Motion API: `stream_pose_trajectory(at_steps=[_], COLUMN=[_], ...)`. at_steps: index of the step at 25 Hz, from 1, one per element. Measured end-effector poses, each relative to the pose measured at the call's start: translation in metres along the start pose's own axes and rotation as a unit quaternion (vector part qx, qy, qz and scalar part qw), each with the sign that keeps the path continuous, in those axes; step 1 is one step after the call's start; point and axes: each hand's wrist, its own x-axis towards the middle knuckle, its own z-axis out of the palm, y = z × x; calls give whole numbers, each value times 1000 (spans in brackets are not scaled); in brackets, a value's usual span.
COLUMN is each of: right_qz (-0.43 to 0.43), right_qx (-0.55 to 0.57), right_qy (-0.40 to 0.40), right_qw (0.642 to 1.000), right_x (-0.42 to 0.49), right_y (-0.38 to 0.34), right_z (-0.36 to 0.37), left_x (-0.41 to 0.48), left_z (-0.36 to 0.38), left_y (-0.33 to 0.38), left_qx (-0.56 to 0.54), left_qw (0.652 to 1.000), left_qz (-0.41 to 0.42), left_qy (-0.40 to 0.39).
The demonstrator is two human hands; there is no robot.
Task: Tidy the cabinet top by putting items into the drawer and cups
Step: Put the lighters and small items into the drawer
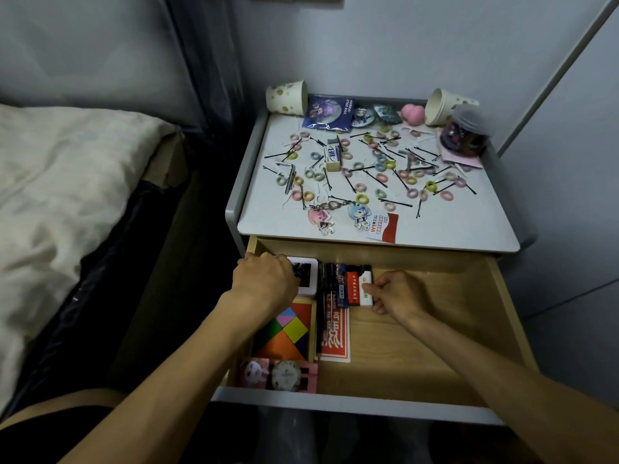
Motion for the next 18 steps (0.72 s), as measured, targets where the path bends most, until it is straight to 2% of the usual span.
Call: stream_pose_trajectory(at_steps=[7, 12, 15, 16, 18], right_qz=[-32, -112, -173, -192, -221], right_qx=[-28, -58, -48, -38, -10], right_qy=[12, 14, -21, -13, 26], right_qw=[999, 992, 984, 981, 975], right_x=[-9, -34, -57, -61, -56], right_y=[-5, -17, -38, -49, -71], right_z=[-5, -41, -72, -84, -111], left_x=[-2, -7, -10, -11, -11], left_z=[-5, -26, -42, -48, -62], left_y=[1, 10, 19, 21, 23], left_qx=[8, -76, -185, -253, -404], left_qw=[999, 993, 976, 960, 908], left_qz=[6, 22, 49, 57, 67], left_qy=[30, 88, 106, 101, 91])
